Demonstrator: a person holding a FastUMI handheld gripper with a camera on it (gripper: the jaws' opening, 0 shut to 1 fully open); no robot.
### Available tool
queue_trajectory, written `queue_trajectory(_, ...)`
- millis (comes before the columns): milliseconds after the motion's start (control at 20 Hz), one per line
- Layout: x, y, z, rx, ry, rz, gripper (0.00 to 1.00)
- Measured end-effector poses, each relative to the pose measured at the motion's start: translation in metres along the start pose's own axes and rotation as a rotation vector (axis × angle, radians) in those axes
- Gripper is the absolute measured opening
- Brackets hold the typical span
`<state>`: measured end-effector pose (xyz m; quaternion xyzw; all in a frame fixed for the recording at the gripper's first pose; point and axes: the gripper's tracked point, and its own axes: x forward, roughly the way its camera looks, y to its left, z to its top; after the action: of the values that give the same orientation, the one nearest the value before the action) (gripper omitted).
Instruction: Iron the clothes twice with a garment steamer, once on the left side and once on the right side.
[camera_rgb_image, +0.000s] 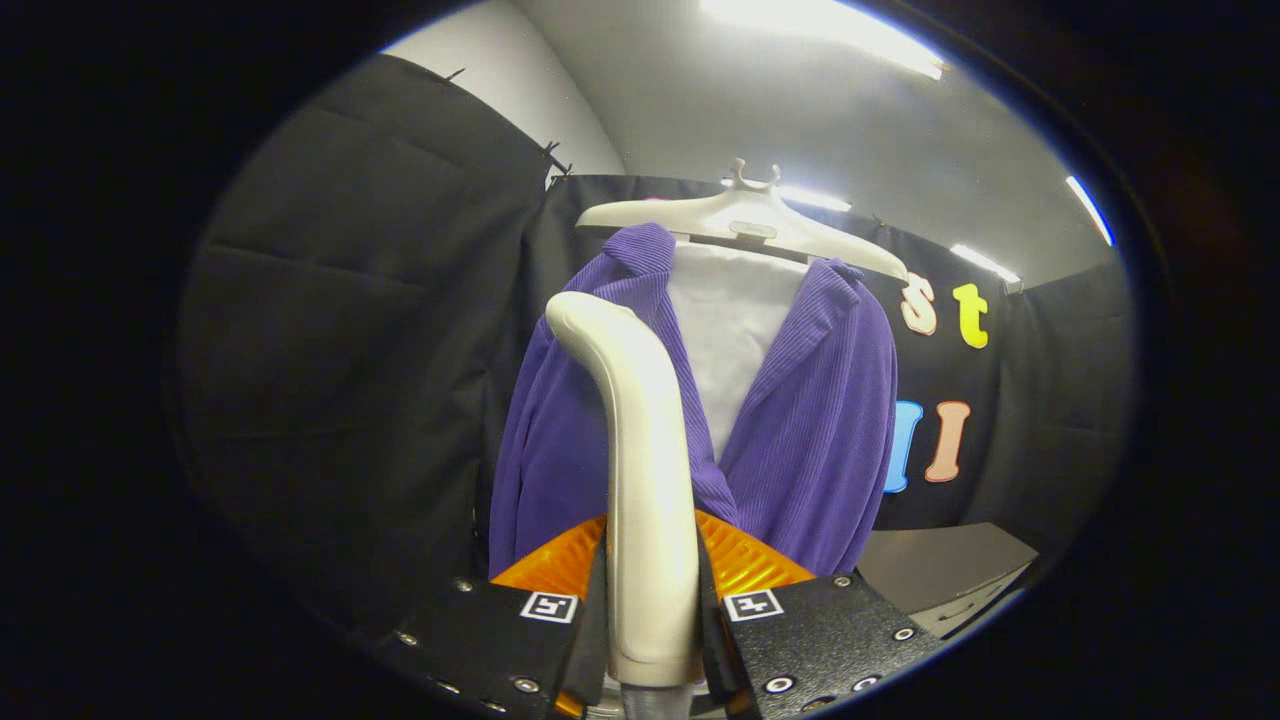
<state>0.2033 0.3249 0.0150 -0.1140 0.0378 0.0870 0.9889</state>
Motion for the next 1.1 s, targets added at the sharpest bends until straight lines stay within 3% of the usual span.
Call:
queue_trajectory(650, -0.013, 0.014, -0.077, -0.085, 0.067, -0.065, 0.39)
queue_trajectory(1100, -0.025, 0.038, -0.163, -0.132, 0.217, 0.005, 0.39)
